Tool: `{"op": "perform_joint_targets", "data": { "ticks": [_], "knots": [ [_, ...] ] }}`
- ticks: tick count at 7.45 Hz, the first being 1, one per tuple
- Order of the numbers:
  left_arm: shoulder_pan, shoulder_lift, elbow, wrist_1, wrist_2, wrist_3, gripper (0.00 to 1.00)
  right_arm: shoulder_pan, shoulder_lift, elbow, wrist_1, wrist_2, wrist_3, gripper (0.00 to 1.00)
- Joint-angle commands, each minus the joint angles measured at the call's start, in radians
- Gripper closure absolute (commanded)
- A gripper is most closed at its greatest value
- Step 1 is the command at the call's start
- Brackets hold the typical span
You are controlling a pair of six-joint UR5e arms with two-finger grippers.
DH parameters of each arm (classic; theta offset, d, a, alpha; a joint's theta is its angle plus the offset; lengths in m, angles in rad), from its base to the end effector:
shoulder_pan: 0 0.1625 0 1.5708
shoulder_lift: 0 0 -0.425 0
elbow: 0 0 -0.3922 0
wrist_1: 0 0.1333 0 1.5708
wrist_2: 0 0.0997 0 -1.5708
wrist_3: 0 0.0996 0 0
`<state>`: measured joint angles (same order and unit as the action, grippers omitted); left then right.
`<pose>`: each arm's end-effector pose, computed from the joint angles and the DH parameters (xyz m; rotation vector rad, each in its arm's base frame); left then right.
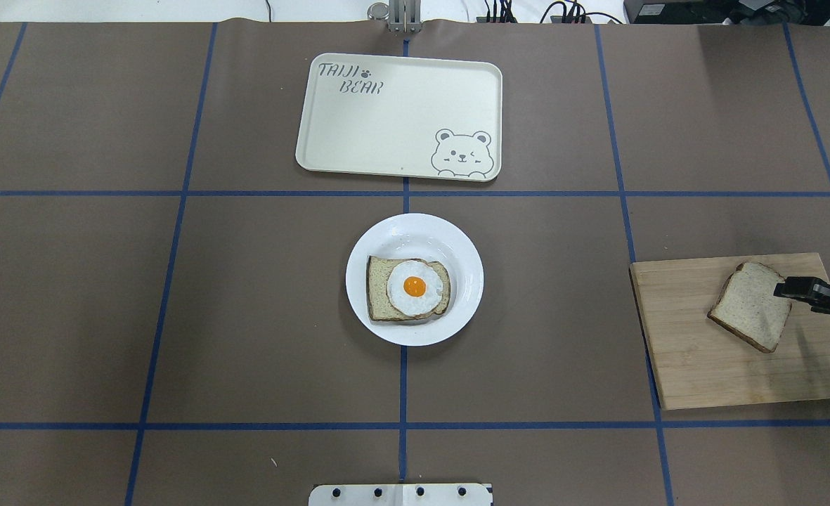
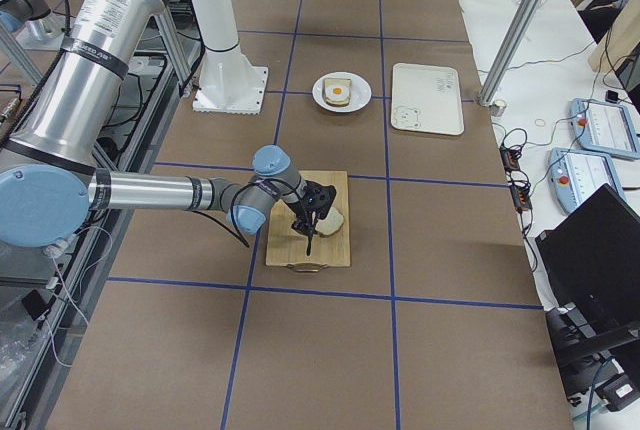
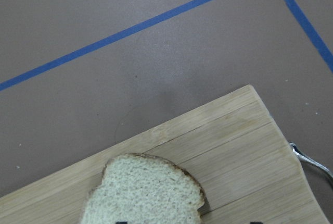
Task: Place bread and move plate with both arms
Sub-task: 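Lower the right gripper onto the bread slice on the bamboo board and grasp it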
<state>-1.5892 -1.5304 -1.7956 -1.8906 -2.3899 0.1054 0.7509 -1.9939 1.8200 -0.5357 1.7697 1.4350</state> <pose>-0.0695 -0.4873 0.5266 0.5251 0.7717 0.2870 -0.1789 -0.3224 0.6059 0.2019 -0.8643 0.4891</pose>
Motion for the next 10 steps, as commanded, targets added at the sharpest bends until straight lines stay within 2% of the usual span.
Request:
{"op": "perform_joint_targets", "data": {
  "ticks": [1,6,8,10],
  "knots": [
    [0.000,0.001,0.001,-0.002,0.000,-0.001,0.02,-0.037,0.004,-0.007,-0.003,-0.036,0.004,0.38],
    [0.000,0.003,0.001,-0.002,0.000,-0.001,0.02,-0.091,0.006,-0.028,-0.012,-0.097,0.004,0.38],
    [0.000,0.003,0.001,-0.002,0.000,-0.001,0.02,-0.103,0.006,-0.031,-0.012,-0.107,0.004,0.44],
    [0.000,0.003,0.001,-0.002,0.000,-0.001,0.02,-0.111,0.006,-0.031,-0.012,-0.107,0.002,0.87]
  ]
}}
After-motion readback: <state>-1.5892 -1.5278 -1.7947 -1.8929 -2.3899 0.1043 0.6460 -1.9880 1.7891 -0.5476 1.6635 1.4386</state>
